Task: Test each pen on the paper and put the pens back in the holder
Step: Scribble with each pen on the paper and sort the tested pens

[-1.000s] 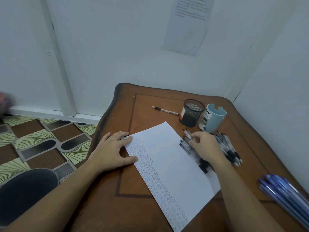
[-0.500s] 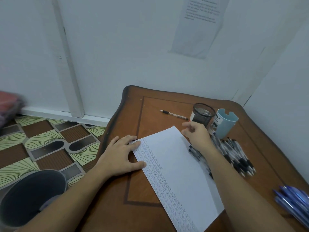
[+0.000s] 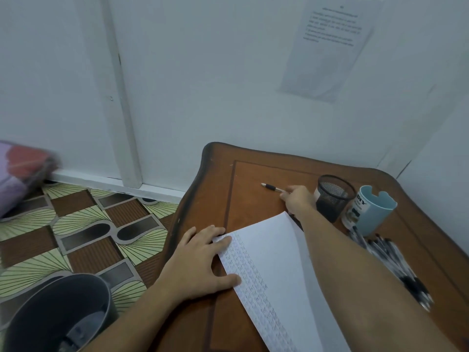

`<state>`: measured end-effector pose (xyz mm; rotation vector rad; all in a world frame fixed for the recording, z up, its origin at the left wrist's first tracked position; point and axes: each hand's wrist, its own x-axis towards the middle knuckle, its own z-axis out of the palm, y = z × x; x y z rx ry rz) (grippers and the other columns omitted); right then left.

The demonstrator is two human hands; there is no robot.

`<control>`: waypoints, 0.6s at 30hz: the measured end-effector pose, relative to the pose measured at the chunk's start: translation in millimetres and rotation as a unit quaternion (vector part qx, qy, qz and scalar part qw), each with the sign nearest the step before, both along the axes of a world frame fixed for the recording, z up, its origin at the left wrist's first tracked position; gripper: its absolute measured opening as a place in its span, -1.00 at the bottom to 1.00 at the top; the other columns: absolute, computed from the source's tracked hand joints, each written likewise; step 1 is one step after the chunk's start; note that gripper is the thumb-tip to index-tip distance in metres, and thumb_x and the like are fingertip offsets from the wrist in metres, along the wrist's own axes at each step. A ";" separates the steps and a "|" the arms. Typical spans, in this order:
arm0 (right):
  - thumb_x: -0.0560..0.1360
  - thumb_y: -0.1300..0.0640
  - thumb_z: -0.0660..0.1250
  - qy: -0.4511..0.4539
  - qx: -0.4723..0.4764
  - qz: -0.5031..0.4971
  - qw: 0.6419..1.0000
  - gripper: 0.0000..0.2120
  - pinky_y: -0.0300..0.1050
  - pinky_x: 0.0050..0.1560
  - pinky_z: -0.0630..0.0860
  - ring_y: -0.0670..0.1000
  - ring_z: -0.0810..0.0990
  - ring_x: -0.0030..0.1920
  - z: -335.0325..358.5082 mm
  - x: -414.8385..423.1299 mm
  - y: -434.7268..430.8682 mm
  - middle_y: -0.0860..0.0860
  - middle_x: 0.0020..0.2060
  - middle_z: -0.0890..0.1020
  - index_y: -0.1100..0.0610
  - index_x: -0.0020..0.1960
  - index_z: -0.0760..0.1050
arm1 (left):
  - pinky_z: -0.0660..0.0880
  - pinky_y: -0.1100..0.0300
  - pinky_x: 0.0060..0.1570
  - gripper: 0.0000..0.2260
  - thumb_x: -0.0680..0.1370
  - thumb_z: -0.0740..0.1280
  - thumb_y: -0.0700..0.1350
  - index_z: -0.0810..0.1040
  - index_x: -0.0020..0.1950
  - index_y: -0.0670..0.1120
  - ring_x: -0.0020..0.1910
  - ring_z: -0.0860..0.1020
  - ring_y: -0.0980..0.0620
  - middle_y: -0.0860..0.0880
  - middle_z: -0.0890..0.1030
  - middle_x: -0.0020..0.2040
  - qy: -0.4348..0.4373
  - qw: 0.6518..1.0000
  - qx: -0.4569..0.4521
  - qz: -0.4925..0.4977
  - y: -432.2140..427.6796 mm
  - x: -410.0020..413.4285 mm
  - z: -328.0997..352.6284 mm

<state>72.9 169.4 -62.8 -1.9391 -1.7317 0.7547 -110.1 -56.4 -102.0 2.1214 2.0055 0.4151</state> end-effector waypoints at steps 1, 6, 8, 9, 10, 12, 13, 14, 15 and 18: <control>0.58 0.05 0.35 -0.004 0.001 -0.002 1.000 -0.65 0.07 0.17 0.56 0.11 0.59 0.14 -1.4 -0.2 1.7 0.04 0.17 0.62 0.00 0.35 0.51 | -0.26 0.11 0.46 -0.13 0.30 0.10 0.56 0.21 0.52 0.14 0.51 -0.01 0.21 0.18 0.12 0.53 -0.001 1.000 0.002 0.000 0.0 -0.3 -0.4; 0.56 0.12 0.39 0.018 0.029 -0.019 0.999 -0.90 0.00 0.03 0.55 0.06 0.59 0.05 -4.0 -3.3 -3.9 -0.02 0.01 0.65 -0.07 -0.07 0.60 | -0.28 0.12 0.45 -0.08 0.27 -0.01 0.60 0.20 0.53 0.14 0.51 -0.03 0.22 0.19 0.11 0.54 0.003 1.000 -0.001 0.000 -0.3 -0.2 1.6; 0.54 0.12 0.41 0.038 0.035 -0.007 0.999 -0.88 -0.01 0.01 0.55 0.05 0.59 0.04 -4.8 -3.6 -6.7 -0.03 -0.02 0.64 -0.07 -0.14 0.61 | -0.28 0.11 0.46 -0.03 0.21 -0.07 0.60 0.19 0.53 0.14 0.51 -0.04 0.22 0.19 0.10 0.54 0.009 1.000 -0.005 0.002 -0.4 0.5 3.7; 0.52 0.12 0.43 0.057 0.045 0.005 0.997 -0.88 -0.01 0.02 0.55 0.05 0.59 0.05 -3.6 -4.7 -9.2 -0.03 -0.02 0.64 -0.07 -0.16 0.62 | -0.28 0.11 0.46 -0.02 0.20 -0.08 0.59 0.18 0.53 0.15 0.51 -0.04 0.22 0.19 0.09 0.54 0.011 1.000 -0.007 0.002 -0.6 0.8 4.5; 0.51 0.11 0.45 0.073 0.060 0.022 0.995 -0.89 -0.02 0.04 0.54 0.05 0.58 0.05 -1.6 -6.1 -12.8 -0.02 0.00 0.63 -0.07 -0.17 0.63 | -0.27 0.10 0.47 -0.02 0.20 -0.09 0.59 0.18 0.53 0.15 0.52 -0.04 0.22 0.19 0.09 0.54 0.012 1.000 -0.009 0.002 -0.7 1.0 5.1; 0.46 0.05 0.50 0.083 0.098 0.061 0.990 -0.91 -0.02 0.14 0.50 0.05 0.52 0.10 3.7 -9.1 -21.8 0.00 0.08 0.54 -0.11 -0.21 0.66 | -0.26 0.09 0.47 -0.02 0.20 -0.09 0.60 0.17 0.53 0.15 0.52 -0.04 0.21 0.19 0.09 0.54 0.014 1.000 -0.016 0.000 -0.9 0.4 5.7; 0.45 0.00 0.51 0.071 0.116 0.080 0.987 -0.92 -0.01 0.22 0.43 0.04 0.45 0.14 9.0 -10.3 -28.3 -0.01 0.11 0.45 -0.14 -0.21 0.67 | -0.26 0.08 0.47 0.00 0.19 -0.11 0.61 0.17 0.53 0.15 0.52 -0.04 0.21 0.19 0.09 0.54 0.014 1.000 -0.018 0.000 -1.0 0.3 6.0; 0.46 -0.05 0.49 0.049 0.124 0.101 0.986 -0.95 -0.01 0.27 0.35 0.01 0.36 0.15 15.6 -10.5 -35.4 -0.03 0.10 0.38 -0.17 -0.18 0.67 | -0.25 0.08 0.47 0.01 0.18 -0.12 0.61 0.17 0.54 0.15 0.52 -0.03 0.20 0.19 0.09 0.54 0.015 1.000 -0.019 -0.001 -0.6 0.2 6.1; 0.49 -0.09 0.45 0.019 0.125 0.129 0.984 -0.96 -0.02 0.25 0.27 -0.01 0.30 0.12 22.5 -10.2 -43.4 -0.05 0.07 0.35 -0.19 -0.14 0.66 | -0.25 0.07 0.47 0.01 0.18 -0.13 0.62 0.17 0.54 0.15 0.52 -0.03 0.19 0.18 0.09 0.55 0.017 1.000 -0.019 -0.002 -0.4 0.4 6.4; 0.61 -0.05 0.28 0.033 0.084 0.242 0.966 -0.90 -0.09 -0.03 0.28 -0.07 0.38 -0.17 35.3 -2.6 -64.4 -0.12 -0.18 0.46 -0.14 -0.01 0.58 | -0.25 0.09 0.46 -0.02 0.22 -0.09 0.62 0.19 0.53 0.14 0.52 0.00 0.18 0.17 0.10 0.54 0.018 1.000 -0.016 -0.002 -1.2 2.2 8.2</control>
